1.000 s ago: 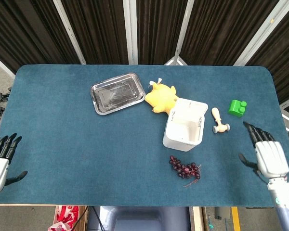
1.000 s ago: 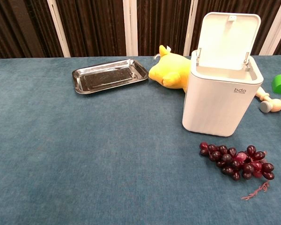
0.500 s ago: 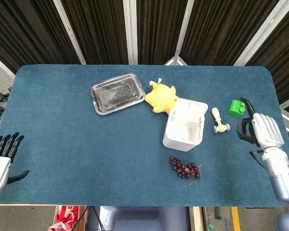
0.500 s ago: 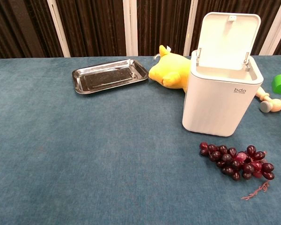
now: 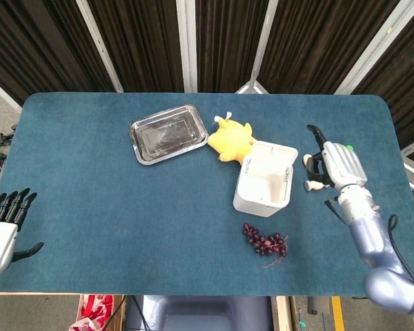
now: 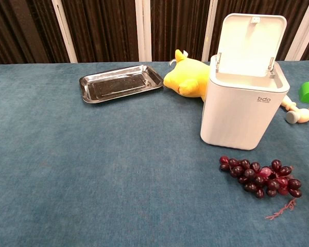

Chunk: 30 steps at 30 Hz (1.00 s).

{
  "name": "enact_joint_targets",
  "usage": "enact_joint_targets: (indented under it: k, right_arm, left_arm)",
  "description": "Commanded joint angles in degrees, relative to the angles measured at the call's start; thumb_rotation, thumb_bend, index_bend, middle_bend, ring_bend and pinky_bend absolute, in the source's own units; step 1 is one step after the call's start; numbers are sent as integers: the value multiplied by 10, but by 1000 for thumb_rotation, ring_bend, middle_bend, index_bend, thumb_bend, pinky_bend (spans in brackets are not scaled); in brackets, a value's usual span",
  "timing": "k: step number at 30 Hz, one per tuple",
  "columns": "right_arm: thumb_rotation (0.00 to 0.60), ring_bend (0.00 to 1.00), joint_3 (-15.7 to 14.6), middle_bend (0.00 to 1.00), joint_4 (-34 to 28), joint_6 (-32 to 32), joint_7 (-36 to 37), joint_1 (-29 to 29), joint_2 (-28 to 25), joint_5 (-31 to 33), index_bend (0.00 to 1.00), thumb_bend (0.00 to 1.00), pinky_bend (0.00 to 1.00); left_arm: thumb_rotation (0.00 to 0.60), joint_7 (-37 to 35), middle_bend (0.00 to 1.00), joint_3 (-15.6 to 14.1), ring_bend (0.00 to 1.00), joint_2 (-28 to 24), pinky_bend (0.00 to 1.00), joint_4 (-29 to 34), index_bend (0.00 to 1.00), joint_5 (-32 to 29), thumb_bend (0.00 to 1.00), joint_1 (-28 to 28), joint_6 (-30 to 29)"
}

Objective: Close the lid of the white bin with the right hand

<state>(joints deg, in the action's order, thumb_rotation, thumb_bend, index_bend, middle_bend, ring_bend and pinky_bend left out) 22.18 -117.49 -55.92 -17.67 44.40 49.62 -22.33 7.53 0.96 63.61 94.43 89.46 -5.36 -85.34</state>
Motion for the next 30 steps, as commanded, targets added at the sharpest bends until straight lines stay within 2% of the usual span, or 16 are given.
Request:
enact_joint_targets:
  k: [1, 5, 10, 14, 23, 30]
  right_arm:
    - [600, 840, -9, 809, 4, -5, -22, 26, 19, 34, 56, 724, 770]
    - [600, 840, -17, 810, 6, -9, -39, 45, 29, 55, 76, 725, 770]
    - [600, 841, -27, 810, 0, -10, -59, 69, 33, 91, 172, 726, 770]
    - [600, 840, -29, 810, -33, -19, -64, 76, 25, 95, 239, 727, 770]
    - [600, 840, -38, 810, -84, -27, -71, 85, 6, 95, 250, 731, 770]
    - [600, 841, -57, 810, -125, -27, -75, 81, -11, 83, 250, 731, 770]
  left_arm:
    - [600, -2, 0, 0, 0, 0, 0, 0, 0, -2, 0, -1, 1]
    - [600, -3, 0, 0, 0, -1, 0, 1, 0, -3, 0, -1, 2]
    - [600, -3, 0, 0, 0, -2, 0, 1, 0, -4, 0, -1, 2]
    - [600, -5, 0, 0, 0, -2, 0, 0, 0, -4, 0, 0, 0]
    - [600, -6, 0, -1, 0, -3, 0, 0, 0, 0, 0, 2, -5]
    - [600, -5, 0, -3, 0, -4, 0, 0, 0, 2, 0, 3, -8]
